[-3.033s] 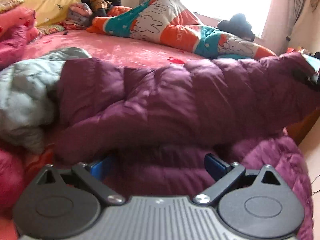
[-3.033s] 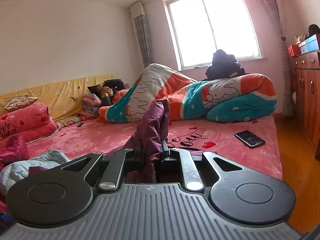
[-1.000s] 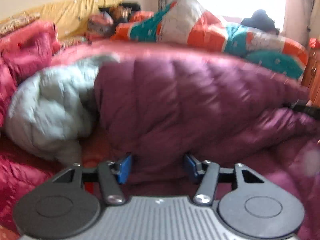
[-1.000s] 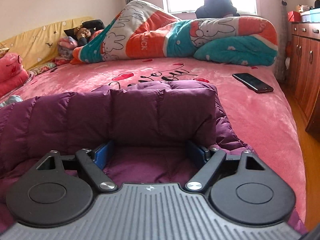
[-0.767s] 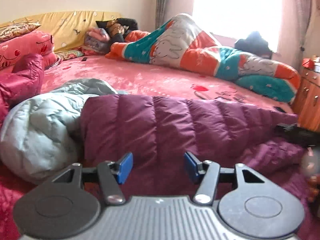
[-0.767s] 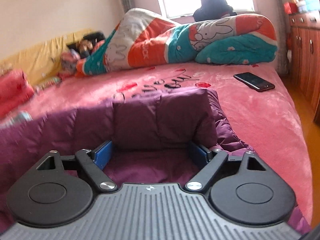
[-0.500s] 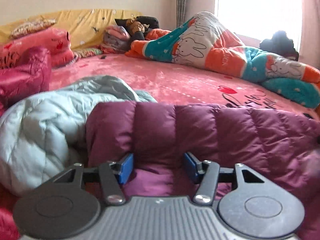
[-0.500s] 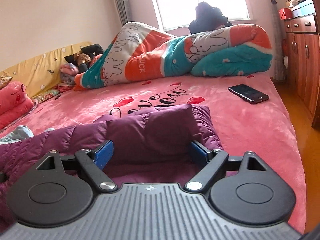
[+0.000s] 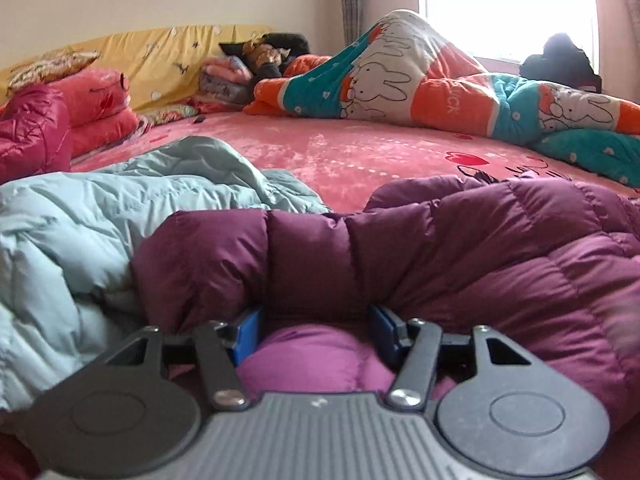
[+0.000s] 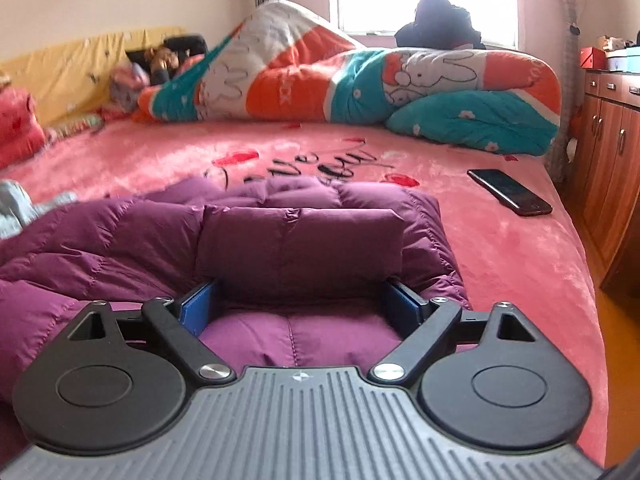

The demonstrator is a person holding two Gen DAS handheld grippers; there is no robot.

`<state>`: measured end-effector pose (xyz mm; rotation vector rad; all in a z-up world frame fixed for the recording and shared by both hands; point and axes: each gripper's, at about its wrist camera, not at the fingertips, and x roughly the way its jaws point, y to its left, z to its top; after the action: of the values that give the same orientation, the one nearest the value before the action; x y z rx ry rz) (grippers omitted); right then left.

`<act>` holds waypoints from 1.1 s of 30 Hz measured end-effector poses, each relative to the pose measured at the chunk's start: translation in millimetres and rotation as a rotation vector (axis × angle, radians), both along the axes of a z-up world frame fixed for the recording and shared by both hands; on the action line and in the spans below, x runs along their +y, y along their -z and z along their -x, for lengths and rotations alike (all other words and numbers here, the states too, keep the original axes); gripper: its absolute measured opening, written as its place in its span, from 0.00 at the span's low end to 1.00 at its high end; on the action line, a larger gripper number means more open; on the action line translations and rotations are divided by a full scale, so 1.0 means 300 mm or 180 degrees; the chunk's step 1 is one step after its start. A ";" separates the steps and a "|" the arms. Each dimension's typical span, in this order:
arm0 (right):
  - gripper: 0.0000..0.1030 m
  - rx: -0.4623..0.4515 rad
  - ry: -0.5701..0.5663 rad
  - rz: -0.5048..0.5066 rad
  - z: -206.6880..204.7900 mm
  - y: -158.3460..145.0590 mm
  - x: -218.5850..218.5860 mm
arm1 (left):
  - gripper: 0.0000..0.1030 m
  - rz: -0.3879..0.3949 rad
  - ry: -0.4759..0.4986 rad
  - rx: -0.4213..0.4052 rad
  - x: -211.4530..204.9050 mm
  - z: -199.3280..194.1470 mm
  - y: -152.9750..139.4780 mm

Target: Fold large clothes

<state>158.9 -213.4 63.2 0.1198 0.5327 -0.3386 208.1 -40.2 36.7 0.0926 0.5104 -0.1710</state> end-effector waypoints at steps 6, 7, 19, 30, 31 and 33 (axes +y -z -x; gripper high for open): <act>1.00 0.0102 0.0011 -0.0034 -0.025 0.035 -0.007 | 0.57 0.0073 -0.0004 -0.0057 0.012 0.003 0.014; 1.00 0.0102 0.0016 -0.0009 -0.027 0.037 -0.002 | 0.57 0.0064 -0.0004 -0.0057 0.011 0.002 0.012; 1.00 -0.0570 0.0146 -0.0744 0.103 -0.101 -0.157 | 0.64 0.0247 0.0267 -0.0308 -0.217 0.156 -0.211; 0.98 -0.0329 0.0364 -0.0462 0.073 -0.039 -0.166 | 0.78 0.0085 0.0398 0.0040 -0.480 0.032 -0.074; 0.98 -0.0278 0.0373 -0.0422 0.070 -0.035 -0.161 | 0.79 0.0074 0.0406 0.0028 -0.478 0.027 -0.059; 0.99 -0.0212 0.0398 -0.0342 0.066 -0.025 -0.153 | 0.80 0.0103 0.0426 0.0007 -0.469 0.027 -0.038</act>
<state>139.1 -259.3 70.7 0.2682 0.4784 -0.4263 200.1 -181.0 48.1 0.0950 0.5036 -0.3102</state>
